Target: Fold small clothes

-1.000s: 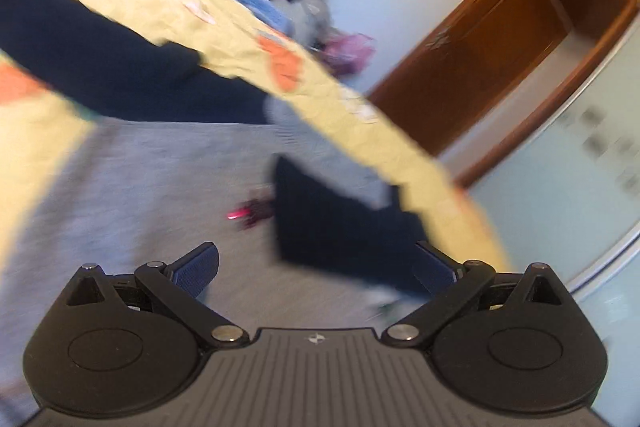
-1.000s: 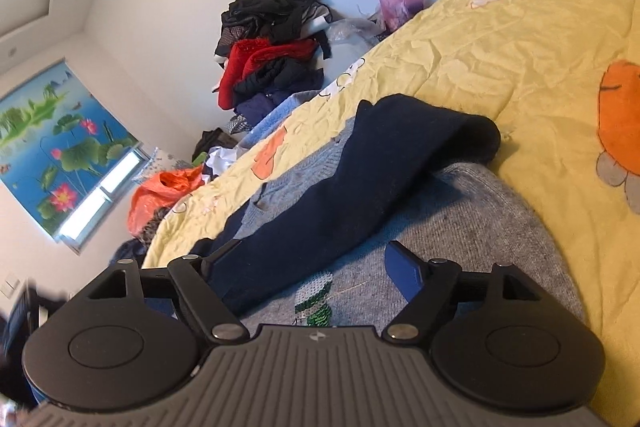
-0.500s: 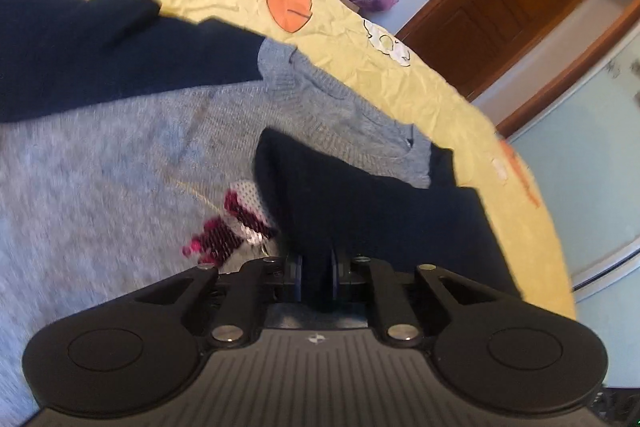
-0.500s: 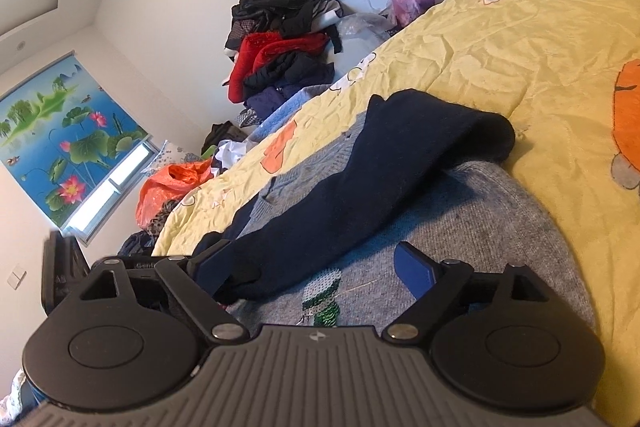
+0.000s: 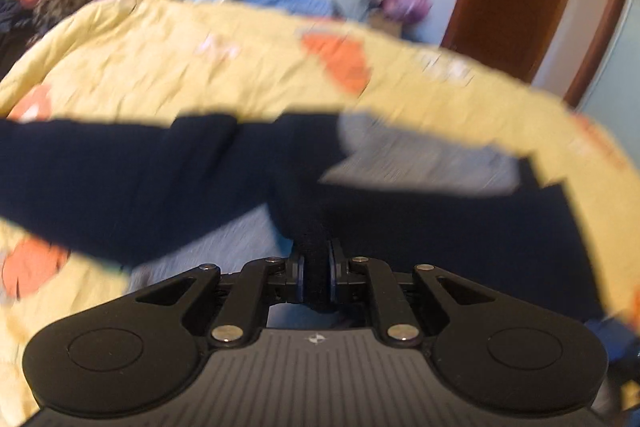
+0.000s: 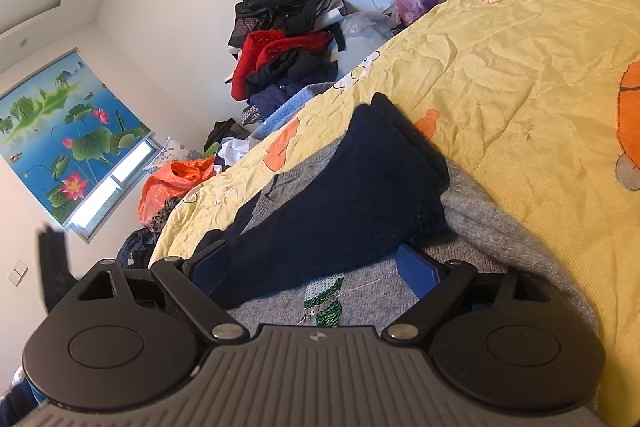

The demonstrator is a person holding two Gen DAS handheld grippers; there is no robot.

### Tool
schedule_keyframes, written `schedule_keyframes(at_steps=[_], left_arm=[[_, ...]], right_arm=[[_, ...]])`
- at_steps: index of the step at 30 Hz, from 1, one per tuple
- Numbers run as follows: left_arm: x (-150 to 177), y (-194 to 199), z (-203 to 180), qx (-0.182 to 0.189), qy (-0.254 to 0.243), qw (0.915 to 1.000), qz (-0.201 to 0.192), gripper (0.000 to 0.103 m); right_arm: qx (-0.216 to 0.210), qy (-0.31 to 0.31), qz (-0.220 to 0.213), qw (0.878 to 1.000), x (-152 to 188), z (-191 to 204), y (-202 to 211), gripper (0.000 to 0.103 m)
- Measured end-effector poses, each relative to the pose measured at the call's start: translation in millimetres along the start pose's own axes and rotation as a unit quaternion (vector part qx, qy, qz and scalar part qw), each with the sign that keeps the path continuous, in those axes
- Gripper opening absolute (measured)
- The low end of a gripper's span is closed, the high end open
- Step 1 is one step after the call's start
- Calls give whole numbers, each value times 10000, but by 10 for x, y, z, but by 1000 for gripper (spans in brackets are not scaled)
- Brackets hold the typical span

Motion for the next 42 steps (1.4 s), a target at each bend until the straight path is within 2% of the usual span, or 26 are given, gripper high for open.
schedule_keyframes(at_steps=[3, 9, 11, 13, 14, 16, 18, 20, 21, 23, 24, 25, 27, 29, 31, 32, 33, 35, 37, 40, 42], left_arm=[[69, 24, 55, -93, -59, 9999, -96, 10], [-215, 405, 62, -142, -230, 9973, -679, 10], [-175, 381, 150, -253, -234, 9981, -517, 10], [41, 237, 210, -179, -334, 9993, 24, 11], [131, 201, 240, -174, -366, 9991, 113, 13], [137, 288, 270, -177, -341, 9991, -165, 18], [111, 402, 353, -373, -67, 9988, -321, 25], [32, 581, 444, -543, 274, 9957, -693, 25], [-15, 673, 462, -552, 401, 9937, -892, 29], [-98, 786, 397, -306, 541, 9910, -1184, 45], [-119, 798, 323, -119, 533, 9904, -1272, 69], [-124, 782, 232, 41, 444, 9901, -1328, 85], [-89, 688, 69, 205, 134, 9894, -1429, 84], [37, 496, -28, 320, 23, 9926, -1174, 84], [218, 283, -67, 439, 125, 9958, -798, 85], [302, 221, -74, 393, 20, 9961, -791, 85], [319, 218, -107, 368, -159, 9954, -875, 89], [303, 181, -109, 401, -66, 9956, -846, 90], [296, 168, -101, 474, -43, 9954, -837, 92], [303, 185, -72, 584, 66, 9946, -857, 92], [296, 190, -55, 625, 149, 9940, -882, 92]], right_arm=[[0, -5, -5, 10000, 1, 2, 1, 91], [-19, 15, 11, 10000, 2, 21, 7, 92], [-29, 34, 22, 10000, 7, 33, 5, 93], [-37, 50, 29, 10000, 10, 46, 7, 93], [-43, 50, 34, 10000, 10, 47, 9, 93], [-56, 38, 36, 10000, 6, 38, 12, 93], [-49, 49, 38, 10000, 7, 38, 10, 94], [-51, 66, 52, 10000, 3, 40, 13, 94], [-56, 74, 61, 9999, 4, 44, 15, 94], [-64, 96, 82, 9999, 7, 52, 17, 95], [-80, 108, 104, 9999, 11, 63, 19, 95], [-125, 124, 150, 9997, 23, 74, 24, 96], [-334, 196, 333, 9987, 61, 157, 48, 96], [-627, 366, 490, 9962, 122, 305, 130, 95], [-876, 617, 455, 9932, 140, 502, 256, 95], [-1029, 719, 417, 9912, 117, 618, 295, 95], [-1158, 782, 361, 9895, 74, 730, 301, 95], [-1254, 892, 239, 9878, -51, 888, 196, 99], [-1044, 1140, 294, 9876, -143, 919, -111, 102], [-6, 1301, 742, 9887, -155, 615, -731, 98], [480, 1442, 952, 9838, -87, 360, -974, 95]])
Point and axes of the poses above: each gripper's, at about its wrist camera, not at the fingertips, and y roughly against the way its jaws point, z to its left, x to its underside, the point moved 9 cm from there along -y, roughly the way its jaws point, and after that the axes turned 14 degrees about -z, right-handed, at the moved point
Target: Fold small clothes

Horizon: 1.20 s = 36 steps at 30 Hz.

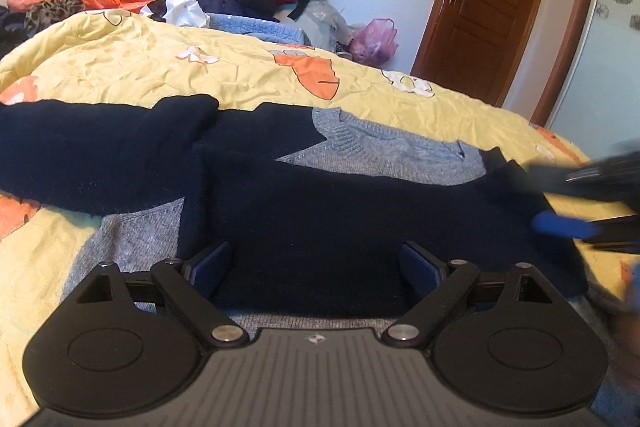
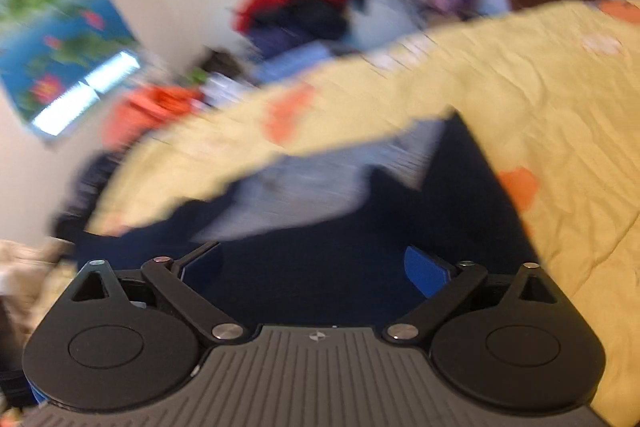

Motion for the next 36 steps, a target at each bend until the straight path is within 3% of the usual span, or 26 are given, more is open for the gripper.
schedule_keyframes(at_steps=[2, 6, 9, 11, 13, 14, 15, 17, 19, 21, 23, 24, 27, 29, 30, 31, 33, 36], left_arm=[[-1, 28, 8, 46, 75, 10000, -37, 92], [-58, 128, 89, 190, 362, 9989, -213, 92], [-263, 367, 397, 202, 748, 9942, -748, 92], [-468, 515, 838, -149, 1252, 9852, -1165, 93], [-640, 610, 1451, -598, 2083, 9658, -1424, 93], [-692, 636, 1788, -831, 2589, 9507, -1491, 93], [-702, 654, 2140, -1108, 3106, 9318, -1516, 93], [-630, 680, 2784, -1685, 4069, 8852, -1502, 93], [-511, 634, 3218, -1809, 4827, 8457, -1381, 92], [-564, 594, 3386, -1739, 4958, 8381, -1467, 92], [-610, 491, 3442, -1736, 4992, 8365, -1449, 92], [-641, 433, 3448, -1759, 4915, 8400, -1481, 91], [-751, 227, 3431, -1939, 4298, 8698, -1452, 86], [-799, 109, 3390, -2112, 3785, 8904, -1390, 72], [-815, 74, 3368, -2180, 3585, 8979, -1332, 55], [-816, 35, 3380, -2235, 3443, 9033, -1247, 30], [-763, -44, 3385, -2385, 3198, 9119, -969, 6], [-788, -43, 3333, -2585, 2808, 9196, -928, 5]], right_arm=[[-231, 225, -323, 9990, 44, -50, -25, 98], [-209, 209, -366, 9989, 116, -74, 64, 97], [-158, 321, -400, 9986, 138, -76, 83, 97], [-138, 305, -431, 9985, 124, -63, 66, 98], [-129, 304, -451, 9984, 126, -59, 66, 99], [-119, 334, -452, 9983, 112, -31, 37, 99], [-110, 366, -452, 9982, 111, -12, 27, 100], [-92, 423, -454, 9980, 120, 3, 24, 100], [-81, 462, -453, 9979, 123, 13, 19, 101], [-84, 461, -455, 9979, 127, 12, 18, 101], [-89, 450, -454, 9979, 127, 15, 18, 101], [-98, 436, -454, 9980, 132, 16, 18, 101], [-97, 444, -446, 9980, 129, 23, 11, 102], [-75, 506, -422, 9978, 132, 32, 1, 102], [-60, 542, -411, 9977, 138, 38, -4, 103], [-44, 577, -403, 9975, 140, 44, -8, 103], [-17, 626, -392, 9973, 144, 54, -13, 103], [5, 658, -381, 9971, 148, 56, -17, 103]])
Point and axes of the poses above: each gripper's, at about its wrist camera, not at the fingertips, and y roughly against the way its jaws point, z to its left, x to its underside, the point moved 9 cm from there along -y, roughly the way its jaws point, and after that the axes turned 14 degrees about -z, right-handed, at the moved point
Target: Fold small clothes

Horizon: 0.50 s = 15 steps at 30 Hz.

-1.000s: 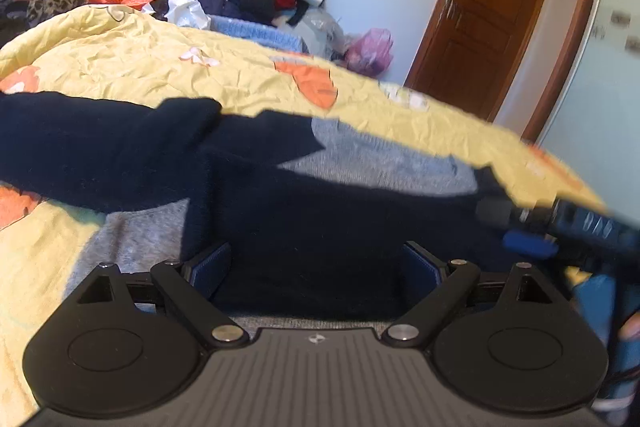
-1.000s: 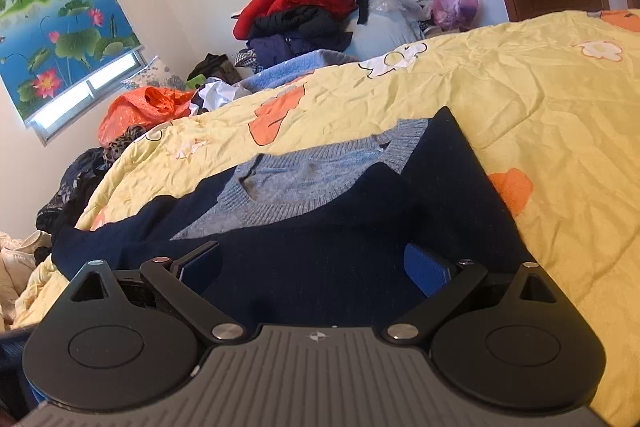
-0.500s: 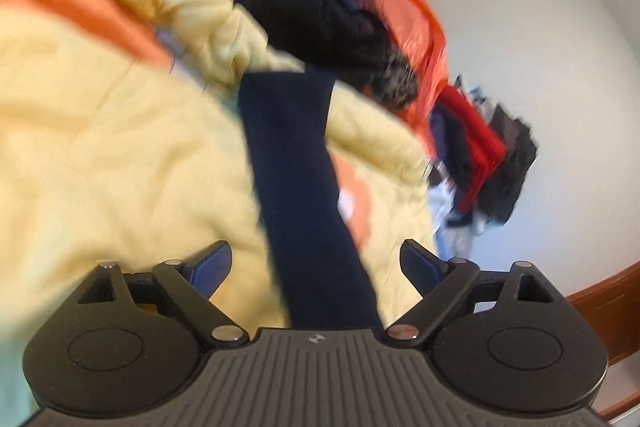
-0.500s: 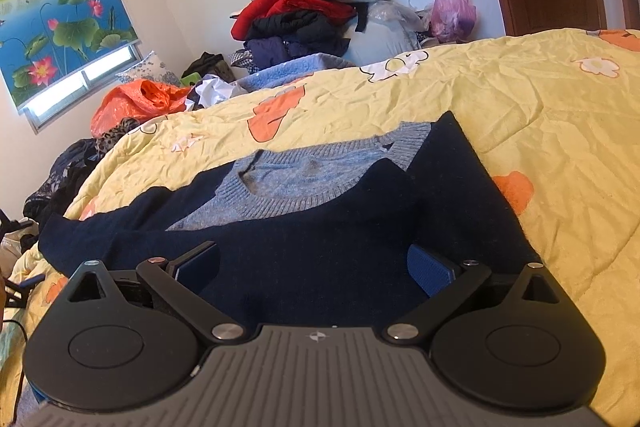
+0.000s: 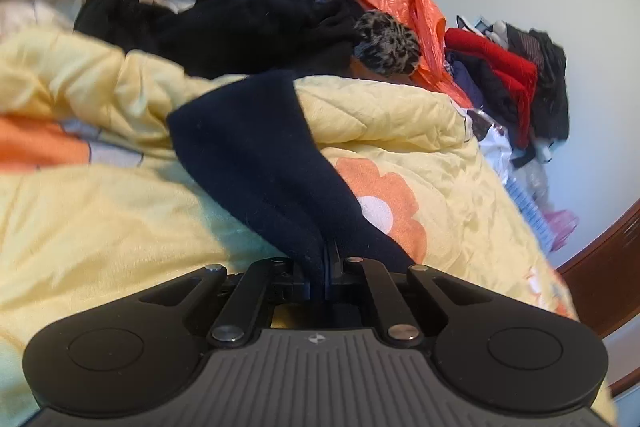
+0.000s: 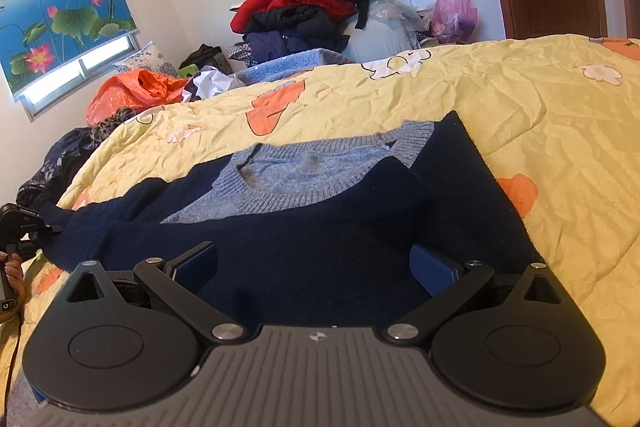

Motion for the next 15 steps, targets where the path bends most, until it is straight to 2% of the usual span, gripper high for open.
schedule_keyframes(at_steps=[3, 6, 8, 11, 15], left_arm=[[-62, 179, -140, -48, -370, 9989, -296, 5], [-101, 465, -473, 295, -731, 9950, -614, 4], [-45, 668, -775, 658, -960, 9908, -696, 4], [204, 1003, -1319, 1372, -1299, 9797, -671, 4], [867, 1453, -1976, 2359, -1774, 9553, -169, 4]], right_arm=[[0, 4, 4, 10000, -1, 3, -3, 103], [-20, -40, -9, 10000, -6, -3, -2, 103], [-34, -74, -19, 10000, -6, -4, -5, 103], [-45, -101, -26, 9999, -7, -13, -2, 103], [-57, -126, -34, 9999, -5, -15, 1, 103]])
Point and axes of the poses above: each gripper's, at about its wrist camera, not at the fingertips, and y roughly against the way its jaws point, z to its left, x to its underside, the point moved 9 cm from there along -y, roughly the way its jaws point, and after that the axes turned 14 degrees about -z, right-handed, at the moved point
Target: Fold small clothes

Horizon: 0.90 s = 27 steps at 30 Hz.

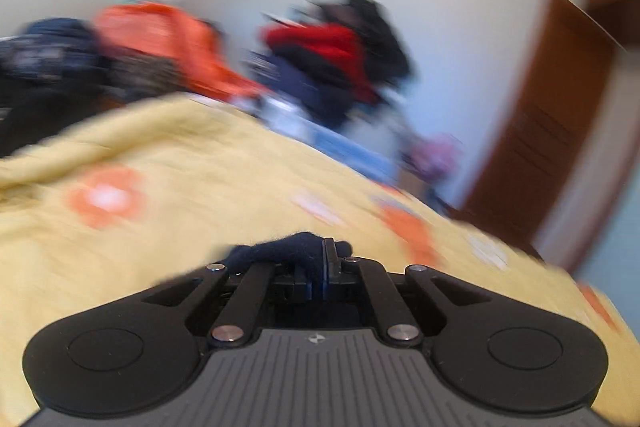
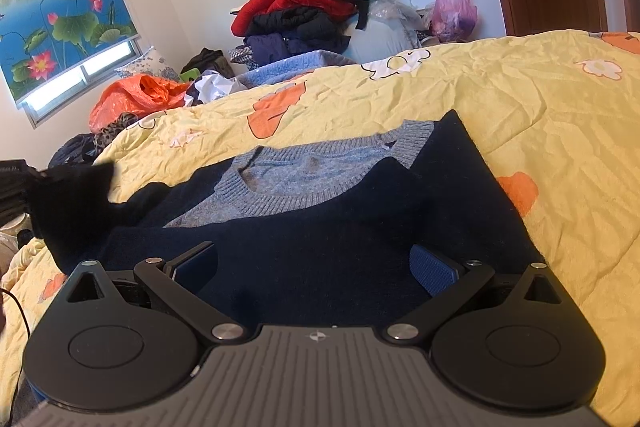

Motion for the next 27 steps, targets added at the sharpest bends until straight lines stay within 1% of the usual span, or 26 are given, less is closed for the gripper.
schedule_keyframes(at_steps=[2, 4, 6, 8, 9, 10, 11, 12, 13, 14, 15, 16, 17, 19, 21, 22, 23, 24, 25, 27], left_arm=[[302, 39, -404, 456, -130, 9983, 327, 4], [661, 58, -689, 705, -362, 9949, 627, 4], [993, 70, -837, 761, -586, 9911, 923, 4], [1238, 79, -811, 698, -680, 9878, 1213, 5], [1283, 109, -797, 700, -737, 9874, 1214, 5], [1269, 137, -795, 720, -756, 9877, 1163, 12], [1236, 179, -786, 786, -706, 9865, 1255, 19], [1195, 223, -791, 905, -578, 9849, 1361, 42], [1155, 283, -771, 1046, -396, 9835, 1419, 76], [1077, 351, -771, 1149, -215, 9838, 1358, 88], [1008, 457, -709, 1176, -71, 9864, 1149, 98], [939, 574, -668, 1172, 16, 9896, 839, 99], [892, 673, -636, 1194, 1, 9910, 610, 99], [905, 827, -542, 1182, -145, 9917, 486, 99], [1010, 894, -405, 1028, -154, 9931, 541, 99], [1070, 886, -322, 931, 47, 9931, 711, 99], [1086, 857, -242, 918, 413, 9909, 894, 99], [1055, 845, -171, 941, 721, 9894, 842, 99], [1018, 844, -100, 909, 954, 9888, 700, 99], [971, 830, 31, 929, 1384, 9843, 583, 99]], right_arm=[[-10, -22, -6, 10000, 0, -4, 3, 103], [-24, -54, -12, 10000, -3, -12, 8, 103], [-40, -97, -23, 9999, -8, -21, 17, 103], [-57, -132, -29, 9999, -11, -29, 23, 103], [-65, -150, -33, 9999, -13, -32, 25, 103], [-70, -159, -34, 9998, -16, -34, 27, 103], [-71, -158, -34, 9998, -15, -35, 28, 103], [-72, -158, -34, 9998, -16, -38, 29, 103], [-72, -162, -34, 9998, -18, -37, 27, 103], [-77, -172, -37, 9998, -20, -41, 29, 103], [-83, -184, -40, 9998, -24, -46, 32, 103], [-88, -194, -41, 9998, -25, -49, 33, 103], [-90, -197, -42, 9998, -24, -52, 33, 103], [-83, -178, -38, 9998, -23, -54, 32, 103], [-56, -107, -22, 9999, -16, -41, 29, 103], [-33, -46, -7, 10000, -8, -29, 25, 103], [1, 42, 22, 10000, 0, -9, 17, 103], [31, 134, 60, 9999, 8, 7, 4, 103], [56, 232, 110, 9997, 14, 24, -13, 103], [214, 424, 262, 9985, 4, 68, -41, 102]])
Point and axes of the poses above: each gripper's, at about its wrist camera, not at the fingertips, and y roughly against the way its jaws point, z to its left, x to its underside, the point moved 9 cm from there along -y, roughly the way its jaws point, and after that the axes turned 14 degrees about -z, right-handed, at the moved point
